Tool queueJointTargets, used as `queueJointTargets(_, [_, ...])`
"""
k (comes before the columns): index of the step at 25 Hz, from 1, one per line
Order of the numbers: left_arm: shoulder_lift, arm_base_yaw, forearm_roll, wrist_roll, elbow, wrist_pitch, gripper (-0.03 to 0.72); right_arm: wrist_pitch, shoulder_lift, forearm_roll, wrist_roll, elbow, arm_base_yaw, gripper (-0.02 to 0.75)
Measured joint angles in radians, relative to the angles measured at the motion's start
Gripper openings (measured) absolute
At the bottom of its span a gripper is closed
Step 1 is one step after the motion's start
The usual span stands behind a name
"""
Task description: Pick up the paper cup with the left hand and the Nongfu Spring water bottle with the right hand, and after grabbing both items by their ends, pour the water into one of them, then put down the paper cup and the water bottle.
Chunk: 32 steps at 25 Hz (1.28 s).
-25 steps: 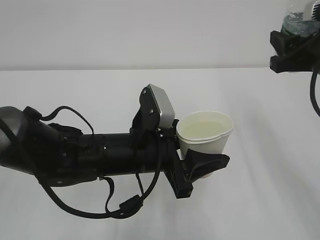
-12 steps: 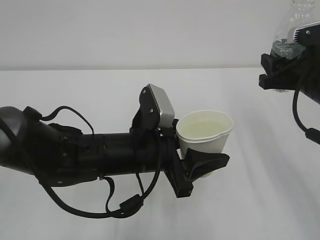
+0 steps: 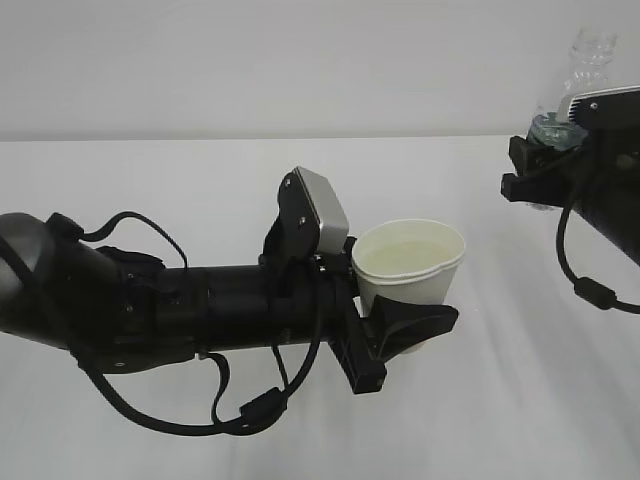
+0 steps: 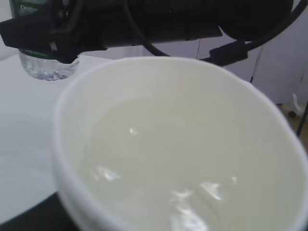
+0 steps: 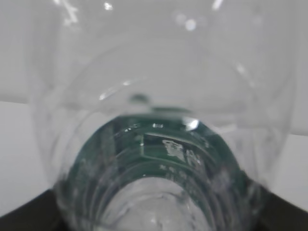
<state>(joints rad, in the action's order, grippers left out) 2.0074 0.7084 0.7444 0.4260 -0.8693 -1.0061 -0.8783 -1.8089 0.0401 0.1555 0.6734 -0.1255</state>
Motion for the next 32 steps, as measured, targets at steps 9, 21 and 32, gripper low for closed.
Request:
queueJointTargets(9, [0.000,0.000,-0.006,0.000,0.000,0.000,0.419,-0.108,-0.120,0.065,-0.007,0.008,0.000,0.459])
queueJointTargets(21, [0.000,0.000,-0.009,0.000,0.000,0.000,0.419,-0.142,-0.241,0.089,-0.041,0.085,0.000,0.458])
queueJointTargets(32, [0.000,0.000,-0.013,0.000,0.000,0.000,0.419,-0.119,-0.334,0.027,-0.051,0.195,0.000,0.435])
